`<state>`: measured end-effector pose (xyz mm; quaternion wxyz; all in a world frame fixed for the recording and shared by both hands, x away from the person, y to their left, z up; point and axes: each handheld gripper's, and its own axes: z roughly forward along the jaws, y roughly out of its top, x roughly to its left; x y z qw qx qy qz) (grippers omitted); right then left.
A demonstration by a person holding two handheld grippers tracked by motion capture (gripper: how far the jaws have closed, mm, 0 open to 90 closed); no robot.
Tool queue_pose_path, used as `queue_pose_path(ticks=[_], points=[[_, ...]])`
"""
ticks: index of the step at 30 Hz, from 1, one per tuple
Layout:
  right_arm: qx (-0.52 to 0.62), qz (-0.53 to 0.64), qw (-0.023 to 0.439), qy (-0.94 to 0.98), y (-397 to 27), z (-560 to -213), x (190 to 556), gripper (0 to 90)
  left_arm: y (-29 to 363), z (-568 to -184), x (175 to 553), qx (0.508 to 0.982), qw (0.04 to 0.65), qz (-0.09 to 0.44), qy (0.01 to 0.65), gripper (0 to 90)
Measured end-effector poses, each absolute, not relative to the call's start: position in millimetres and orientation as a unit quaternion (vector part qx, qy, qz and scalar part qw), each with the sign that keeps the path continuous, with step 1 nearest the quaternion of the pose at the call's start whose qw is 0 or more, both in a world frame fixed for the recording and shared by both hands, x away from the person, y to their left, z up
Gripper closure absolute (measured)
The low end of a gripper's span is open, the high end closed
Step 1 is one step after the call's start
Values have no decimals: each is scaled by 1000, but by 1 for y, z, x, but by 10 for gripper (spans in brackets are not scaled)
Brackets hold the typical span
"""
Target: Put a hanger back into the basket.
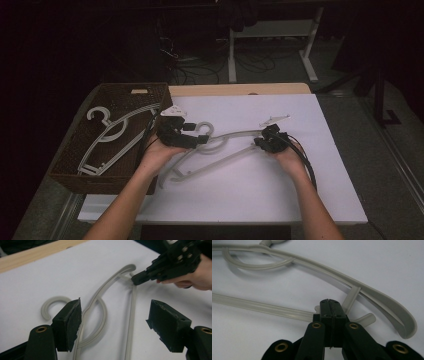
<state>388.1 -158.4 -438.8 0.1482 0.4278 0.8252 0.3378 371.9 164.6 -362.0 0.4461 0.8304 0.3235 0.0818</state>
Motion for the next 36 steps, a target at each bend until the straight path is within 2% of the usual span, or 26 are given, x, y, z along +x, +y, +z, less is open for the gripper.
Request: queue_pose_path(ticks=[17, 21, 30, 36], points=[[433, 335, 132, 827, -161, -442, 389, 893, 155, -428, 382, 861, 316, 114, 382, 295], [431, 333, 132, 828, -161, -442, 390, 893, 154, -436, 382, 869, 291, 116, 383, 337], [431, 332, 130, 829, -160, -443, 390, 894, 154, -444, 383, 876, 267, 126, 381, 562], [431, 331, 130, 830, -160, -443, 390, 894, 155, -442, 383, 874, 257, 155, 382, 757]])
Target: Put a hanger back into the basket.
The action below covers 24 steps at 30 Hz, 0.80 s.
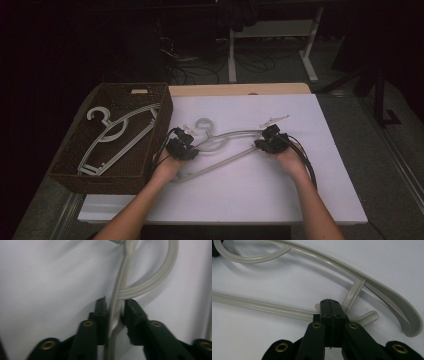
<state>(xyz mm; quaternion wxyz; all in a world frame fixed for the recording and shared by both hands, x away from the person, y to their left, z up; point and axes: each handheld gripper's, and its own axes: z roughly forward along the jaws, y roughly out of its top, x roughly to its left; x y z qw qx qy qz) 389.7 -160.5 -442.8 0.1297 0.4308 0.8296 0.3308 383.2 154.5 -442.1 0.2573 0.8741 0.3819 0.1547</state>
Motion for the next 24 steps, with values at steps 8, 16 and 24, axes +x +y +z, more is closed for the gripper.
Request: queue_pose_path(ticks=[8, 16, 24], points=[[435, 339, 126, 825, -167, -441, 389, 892, 153, -437, 380, 881, 276, 132, 362, 802], [431, 378, 105, 813, -181, -427, 374, 670, 154, -422, 377, 866, 318, 118, 367, 822], [426, 397, 97, 807, -190, -415, 345, 388, 153, -398, 371, 861, 335, 118, 365, 823]])
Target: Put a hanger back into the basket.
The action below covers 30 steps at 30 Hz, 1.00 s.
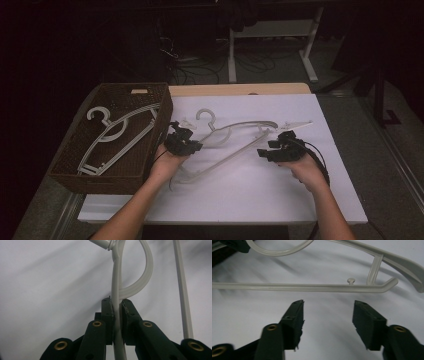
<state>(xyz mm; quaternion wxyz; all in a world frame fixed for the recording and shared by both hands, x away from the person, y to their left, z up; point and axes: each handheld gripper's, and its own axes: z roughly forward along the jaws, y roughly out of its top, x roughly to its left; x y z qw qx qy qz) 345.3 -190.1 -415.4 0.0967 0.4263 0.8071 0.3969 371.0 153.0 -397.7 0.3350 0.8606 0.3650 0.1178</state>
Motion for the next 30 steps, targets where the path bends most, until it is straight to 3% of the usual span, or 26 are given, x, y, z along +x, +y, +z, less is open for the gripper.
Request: queue_pose_path(ticks=[5, 15, 30], points=[[412, 409, 101, 808, -195, -413, 333, 285, 153, -373, 369, 859, 340, 128, 362, 823], [406, 410, 119, 808, -209, -419, 313, 215, 177, -311, 362, 859, 350, 144, 345, 823], [405, 422, 124, 802, -213, -418, 304, 155, 270, -243, 360, 844, 352, 187, 358, 823]])
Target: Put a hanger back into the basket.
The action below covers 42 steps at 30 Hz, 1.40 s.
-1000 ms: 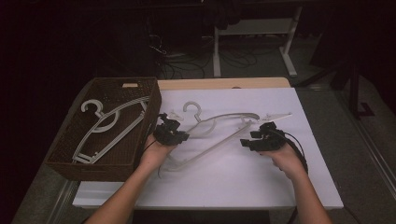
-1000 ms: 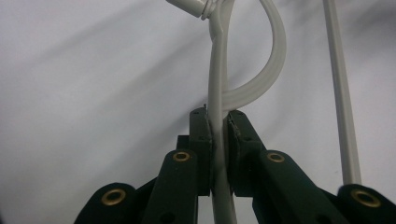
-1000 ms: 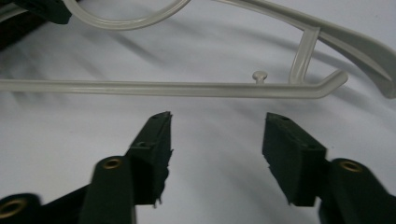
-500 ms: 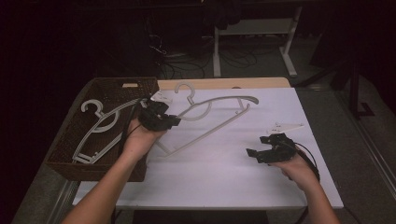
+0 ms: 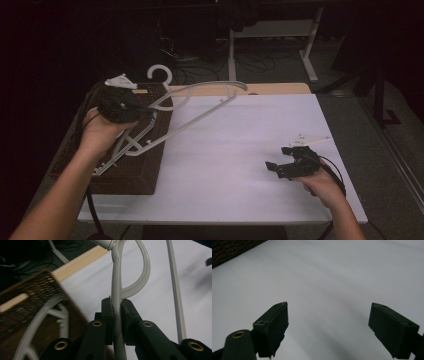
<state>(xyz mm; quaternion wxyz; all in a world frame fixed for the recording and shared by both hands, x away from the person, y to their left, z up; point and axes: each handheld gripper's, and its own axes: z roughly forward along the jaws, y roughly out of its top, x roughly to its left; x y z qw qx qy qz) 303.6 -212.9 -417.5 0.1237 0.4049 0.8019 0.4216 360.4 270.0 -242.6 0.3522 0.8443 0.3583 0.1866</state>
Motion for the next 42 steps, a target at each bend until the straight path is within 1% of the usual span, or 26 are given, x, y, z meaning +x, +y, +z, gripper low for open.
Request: queue_pose_path(ticks=[1, 2, 3, 4, 6, 10, 11, 12, 16, 22, 27, 32, 42], points=[[405, 422, 124, 802, -213, -418, 304, 155, 270, -243, 360, 844, 352, 187, 358, 823], [407, 421, 125, 801, -214, -418, 304, 153, 291, -236, 362, 838, 353, 201, 365, 823], [408, 421, 126, 801, -214, -417, 304, 153, 300, -234, 363, 835, 353, 203, 370, 823], [408, 421, 126, 801, -214, -417, 304, 153, 300, -234, 363, 835, 353, 203, 370, 823], [410, 423, 129, 798, -217, -417, 303, 145, 327, -233, 366, 828, 353, 211, 381, 823], [413, 425, 134, 795, -220, -416, 302, 143, 362, -237, 369, 813, 352, 221, 407, 823], [413, 425, 134, 795, -220, -416, 302, 143, 362, -237, 369, 813, 352, 221, 407, 824], [415, 425, 135, 793, -220, -416, 301, 143, 374, -239, 370, 808, 353, 226, 415, 824], [415, 423, 138, 794, -222, -416, 301, 142, 403, -247, 370, 799, 347, 236, 430, 823], [416, 421, 138, 794, -221, -417, 302, 142, 435, -266, 370, 798, 327, 244, 444, 824], [416, 417, 138, 796, -219, -418, 302, 142, 452, -280, 373, 795, 311, 249, 458, 824], [417, 417, 139, 796, -220, -418, 303, 142, 459, -291, 376, 792, 294, 257, 469, 823], [415, 415, 139, 798, -219, -418, 302, 142, 449, -321, 385, 806, 267, 235, 472, 821]])
